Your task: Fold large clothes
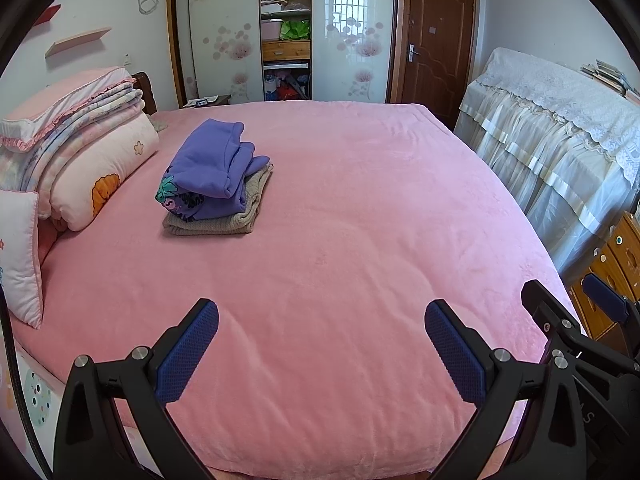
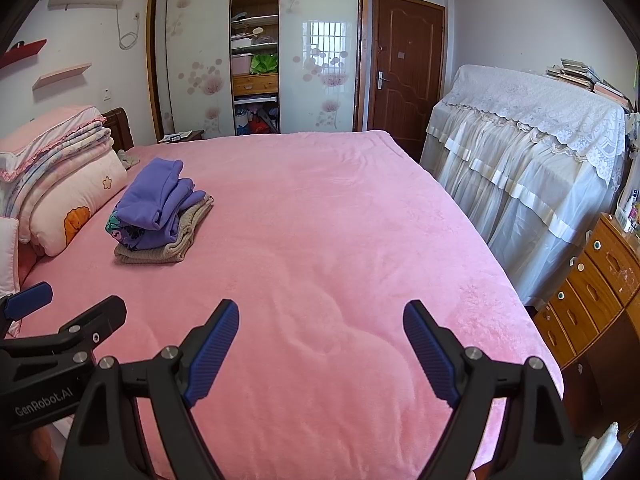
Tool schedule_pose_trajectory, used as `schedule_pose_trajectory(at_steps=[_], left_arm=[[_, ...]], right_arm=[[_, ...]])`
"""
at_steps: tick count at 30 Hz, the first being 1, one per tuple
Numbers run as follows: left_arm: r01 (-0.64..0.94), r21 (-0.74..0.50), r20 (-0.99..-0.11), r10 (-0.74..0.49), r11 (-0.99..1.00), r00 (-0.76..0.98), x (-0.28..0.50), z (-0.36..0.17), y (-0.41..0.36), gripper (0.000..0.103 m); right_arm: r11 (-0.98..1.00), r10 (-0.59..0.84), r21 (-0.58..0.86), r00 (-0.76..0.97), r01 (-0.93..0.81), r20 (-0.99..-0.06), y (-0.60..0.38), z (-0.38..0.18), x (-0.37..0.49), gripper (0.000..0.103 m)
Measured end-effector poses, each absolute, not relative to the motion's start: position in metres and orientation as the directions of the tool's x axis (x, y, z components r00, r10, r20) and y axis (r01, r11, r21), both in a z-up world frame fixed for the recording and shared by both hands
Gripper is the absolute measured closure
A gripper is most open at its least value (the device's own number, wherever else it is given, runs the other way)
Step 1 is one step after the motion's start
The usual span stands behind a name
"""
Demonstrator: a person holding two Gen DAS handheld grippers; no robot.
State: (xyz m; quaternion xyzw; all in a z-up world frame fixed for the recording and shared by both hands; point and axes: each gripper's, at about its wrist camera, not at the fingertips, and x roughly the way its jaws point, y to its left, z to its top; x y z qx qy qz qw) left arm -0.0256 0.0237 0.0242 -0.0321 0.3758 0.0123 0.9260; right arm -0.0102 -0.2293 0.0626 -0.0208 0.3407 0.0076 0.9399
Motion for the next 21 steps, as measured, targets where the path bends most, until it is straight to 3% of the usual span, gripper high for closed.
schedule_pose_trajectory(at_steps=[21], left_arm=[[-0.045, -0.05, -0.7, -0.002, 0.998, 0.714, -0.0256, 0.0232, 0.0252, 0.0]], right_arm=[[0.999, 0.0, -0.035, 0.768, -0.029, -0.64, -0.2295, 0.0631, -0.0112, 0.018]])
